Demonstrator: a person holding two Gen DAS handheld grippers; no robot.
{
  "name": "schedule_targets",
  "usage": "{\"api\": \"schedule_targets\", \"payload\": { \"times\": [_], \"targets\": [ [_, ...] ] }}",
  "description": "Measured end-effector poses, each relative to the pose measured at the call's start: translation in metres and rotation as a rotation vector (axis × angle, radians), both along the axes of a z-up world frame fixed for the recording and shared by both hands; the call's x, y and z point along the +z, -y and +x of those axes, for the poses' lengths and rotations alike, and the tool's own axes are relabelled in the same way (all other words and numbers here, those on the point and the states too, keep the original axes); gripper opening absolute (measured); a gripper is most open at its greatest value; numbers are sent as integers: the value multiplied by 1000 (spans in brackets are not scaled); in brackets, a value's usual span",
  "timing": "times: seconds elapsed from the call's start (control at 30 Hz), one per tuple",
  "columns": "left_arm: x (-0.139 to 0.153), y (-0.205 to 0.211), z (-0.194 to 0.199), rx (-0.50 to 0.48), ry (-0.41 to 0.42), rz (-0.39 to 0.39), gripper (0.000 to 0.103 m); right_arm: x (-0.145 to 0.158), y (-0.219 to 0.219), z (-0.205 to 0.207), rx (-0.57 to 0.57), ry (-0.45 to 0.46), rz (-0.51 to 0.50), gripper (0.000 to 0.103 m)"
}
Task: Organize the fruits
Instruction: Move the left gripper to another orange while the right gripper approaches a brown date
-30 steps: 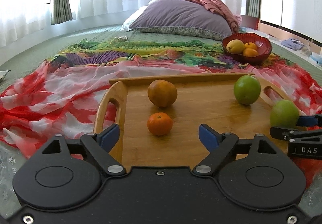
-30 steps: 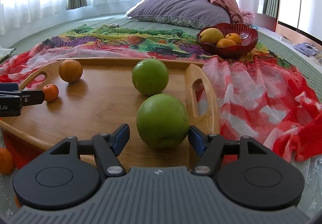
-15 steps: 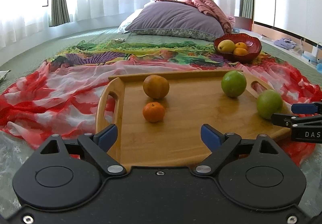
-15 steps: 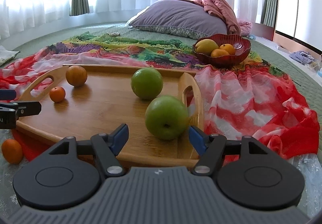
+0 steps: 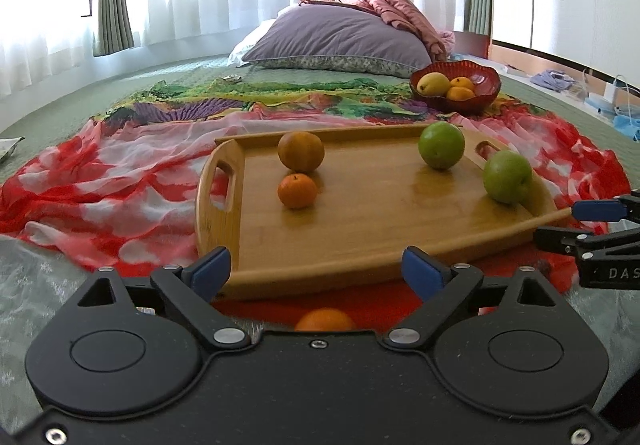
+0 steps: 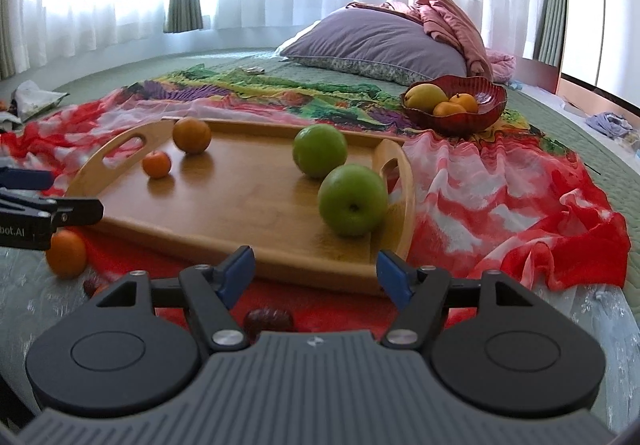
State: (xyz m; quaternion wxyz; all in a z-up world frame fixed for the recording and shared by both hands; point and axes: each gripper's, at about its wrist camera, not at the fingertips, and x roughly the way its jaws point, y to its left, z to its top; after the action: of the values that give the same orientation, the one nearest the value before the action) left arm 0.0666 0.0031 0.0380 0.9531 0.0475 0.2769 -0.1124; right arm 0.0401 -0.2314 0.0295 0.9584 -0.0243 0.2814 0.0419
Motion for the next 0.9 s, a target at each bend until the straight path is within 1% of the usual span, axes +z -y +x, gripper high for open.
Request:
{"api": "schedule_targets", "payload": {
  "times": [0.23, 0.27, 0.33, 0.37, 0.4, 0.43, 0.5, 0.57, 0.6, 0.8, 0.9],
  "targets": [
    [-10, -6, -19, -6, -24, 3, 92, -13, -9, -14, 29, -15, -10, 80],
    [-12, -7, -21, -8, -30, 2, 89, -14, -10, -16, 31, -13, -10, 80],
    [-14, -8, -24, -11, -44, 2, 79, -17, -13, -20, 36, -7, -15, 80],
    [-15, -9, -25, -15, -52, 1, 69, -17, -14, -21, 36, -4, -17, 80],
    [-16, -9, -25, -20, -60, 1, 63, -18, -15, -23, 37, -2, -19, 80],
    [-17, -9, -26, -23, -66, -1, 59, -18, -16, -23, 37, 0, -20, 79],
    [-17, -10, -26, -27, -74, -4, 50, -19, -18, -25, 36, 0, -19, 76],
    [-18, -9, -25, -25, -79, -6, 46, -20, -18, -25, 36, -3, -16, 72],
    [-19, -9, -25, -23, -81, -7, 44, -20, -19, -26, 32, -1, -15, 70],
    [-24, -7, -22, -27, -98, -7, 42, -23, -19, -26, 9, -12, 12, 51],
    [-26, -6, -22, -25, -94, 2, 42, -24, -20, -24, 10, -19, 12, 48]
  ]
}}
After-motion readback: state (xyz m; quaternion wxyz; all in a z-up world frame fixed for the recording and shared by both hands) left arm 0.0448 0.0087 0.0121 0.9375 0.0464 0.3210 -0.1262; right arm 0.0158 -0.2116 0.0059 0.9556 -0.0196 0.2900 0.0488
